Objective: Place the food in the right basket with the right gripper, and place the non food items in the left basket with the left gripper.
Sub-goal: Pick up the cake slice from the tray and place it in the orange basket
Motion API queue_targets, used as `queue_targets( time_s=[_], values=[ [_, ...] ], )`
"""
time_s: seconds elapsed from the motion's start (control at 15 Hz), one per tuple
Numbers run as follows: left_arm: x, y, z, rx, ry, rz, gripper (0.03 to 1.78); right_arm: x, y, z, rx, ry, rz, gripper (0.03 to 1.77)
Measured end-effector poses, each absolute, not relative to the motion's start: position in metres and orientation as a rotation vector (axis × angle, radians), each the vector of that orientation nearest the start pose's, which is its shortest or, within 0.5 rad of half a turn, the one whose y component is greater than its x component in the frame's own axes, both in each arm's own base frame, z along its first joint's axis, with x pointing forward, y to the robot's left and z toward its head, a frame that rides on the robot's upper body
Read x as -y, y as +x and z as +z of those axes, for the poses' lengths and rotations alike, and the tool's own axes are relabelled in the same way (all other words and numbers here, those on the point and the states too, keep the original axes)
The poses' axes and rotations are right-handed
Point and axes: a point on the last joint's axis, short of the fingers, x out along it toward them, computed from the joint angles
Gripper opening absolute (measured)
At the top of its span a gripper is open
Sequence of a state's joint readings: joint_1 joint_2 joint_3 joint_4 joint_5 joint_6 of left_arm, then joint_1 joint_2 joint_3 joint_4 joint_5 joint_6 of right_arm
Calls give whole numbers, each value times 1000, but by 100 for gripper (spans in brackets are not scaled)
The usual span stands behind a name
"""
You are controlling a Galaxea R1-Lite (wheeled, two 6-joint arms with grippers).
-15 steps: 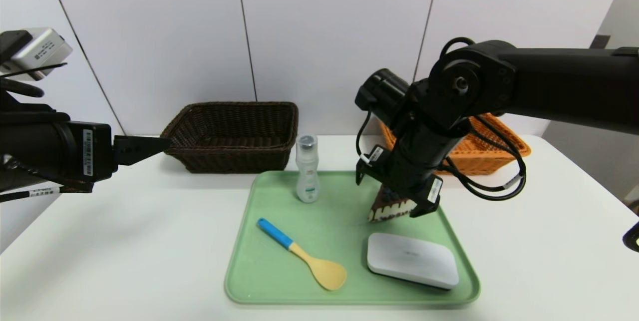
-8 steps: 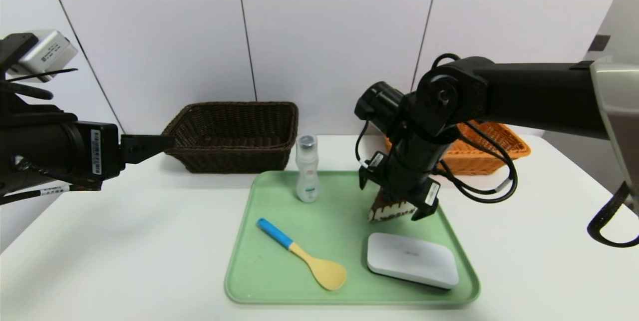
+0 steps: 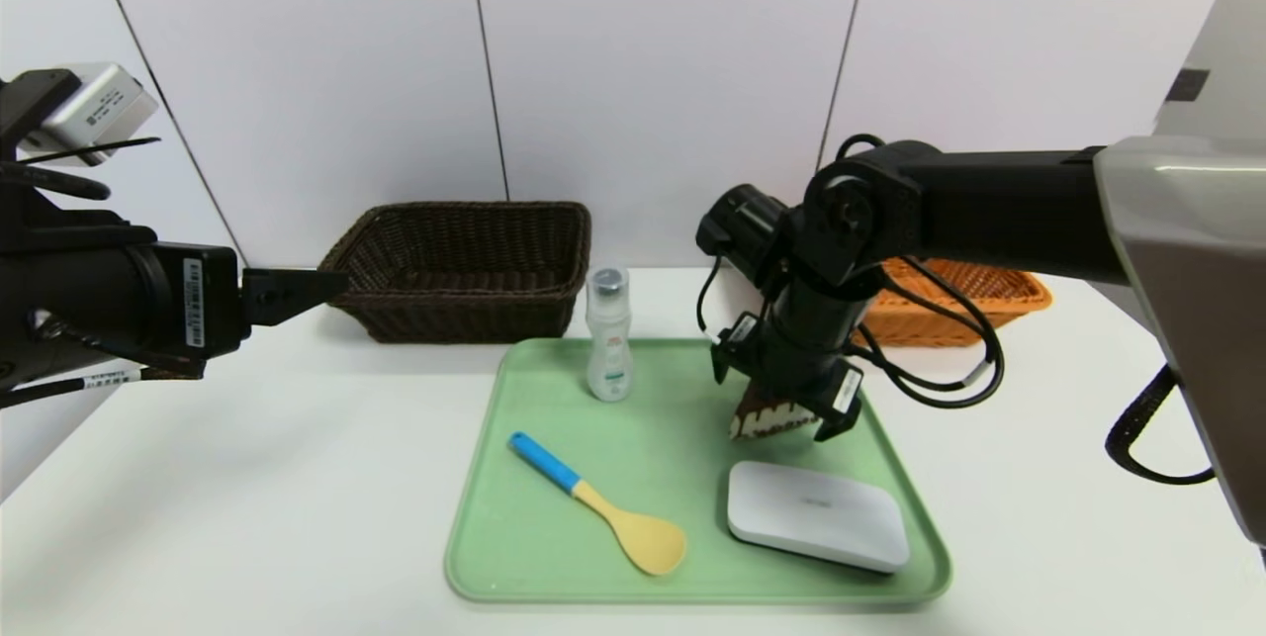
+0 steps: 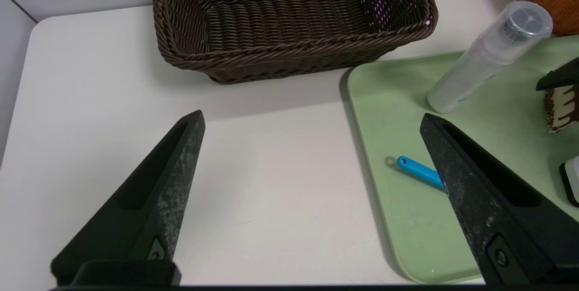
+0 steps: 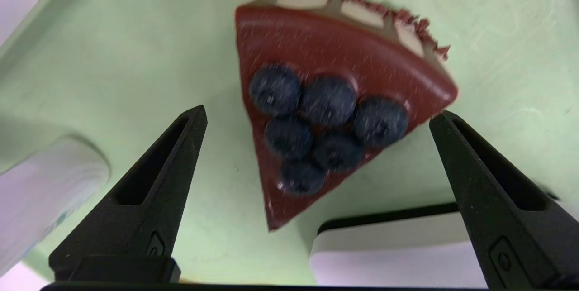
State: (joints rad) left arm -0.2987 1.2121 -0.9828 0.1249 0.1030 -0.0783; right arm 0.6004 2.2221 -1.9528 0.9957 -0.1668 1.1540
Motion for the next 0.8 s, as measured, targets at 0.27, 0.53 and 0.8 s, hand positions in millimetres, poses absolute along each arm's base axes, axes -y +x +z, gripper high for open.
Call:
queue_targets(
  time_s=[0.27, 0.53, 0.8],
  values=[
    [50, 171, 279, -357, -8, -179, 169, -225, 338, 160, -1180, 508, -351, 170],
    [50, 171, 279, -358, -11, -180, 169, -225, 340, 155, -1170, 488, -369, 131],
    [51, 172, 278, -359, -12, -182, 169, -225, 341, 153, -1173, 480, -368, 86]
  ],
)
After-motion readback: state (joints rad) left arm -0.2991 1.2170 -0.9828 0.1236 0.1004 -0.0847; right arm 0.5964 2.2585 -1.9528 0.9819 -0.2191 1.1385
